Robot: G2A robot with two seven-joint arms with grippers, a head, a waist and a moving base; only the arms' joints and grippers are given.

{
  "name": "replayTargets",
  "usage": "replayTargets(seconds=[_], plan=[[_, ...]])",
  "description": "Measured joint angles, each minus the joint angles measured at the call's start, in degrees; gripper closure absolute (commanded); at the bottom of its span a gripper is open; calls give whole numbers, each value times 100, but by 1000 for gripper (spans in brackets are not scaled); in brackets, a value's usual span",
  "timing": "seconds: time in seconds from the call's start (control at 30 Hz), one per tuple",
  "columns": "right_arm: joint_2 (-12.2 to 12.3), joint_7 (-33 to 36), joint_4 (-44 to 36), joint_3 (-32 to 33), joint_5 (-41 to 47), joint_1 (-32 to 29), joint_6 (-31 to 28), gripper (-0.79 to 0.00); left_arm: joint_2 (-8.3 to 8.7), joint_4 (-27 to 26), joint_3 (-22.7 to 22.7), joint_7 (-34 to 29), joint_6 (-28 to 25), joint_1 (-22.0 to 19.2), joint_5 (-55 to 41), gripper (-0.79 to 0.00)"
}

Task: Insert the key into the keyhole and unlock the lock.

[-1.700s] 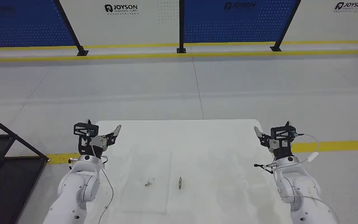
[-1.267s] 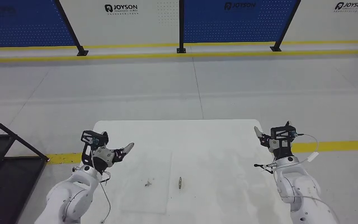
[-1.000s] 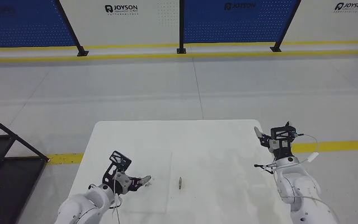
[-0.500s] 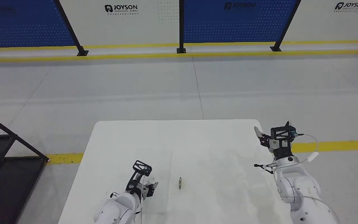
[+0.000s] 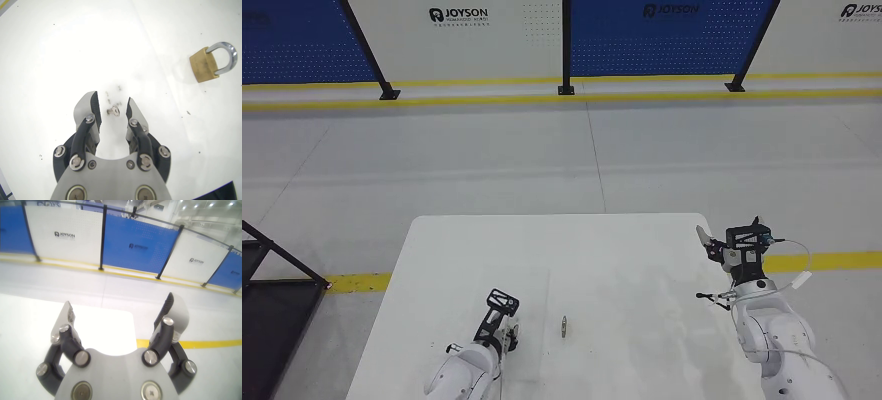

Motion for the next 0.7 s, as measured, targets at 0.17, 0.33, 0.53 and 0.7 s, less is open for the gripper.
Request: replayTargets(seconds=[0.17, 0.33, 0.53, 0.7], plan=[[0, 0, 0, 0, 0, 0, 0, -785, -19, 101, 46, -34, 59, -90, 15, -268], [0, 0, 0, 0, 0, 0, 0, -785, -33, 163, 74, -72, 83, -156, 26, -179], [0, 0, 0, 0, 0, 0, 0, -785, -36, 183, 54, -76, 59, -161, 30, -139], [0, 0, 0, 0, 0, 0, 0, -785, -31, 107, -22, -82, 68, -125, 27, -157]])
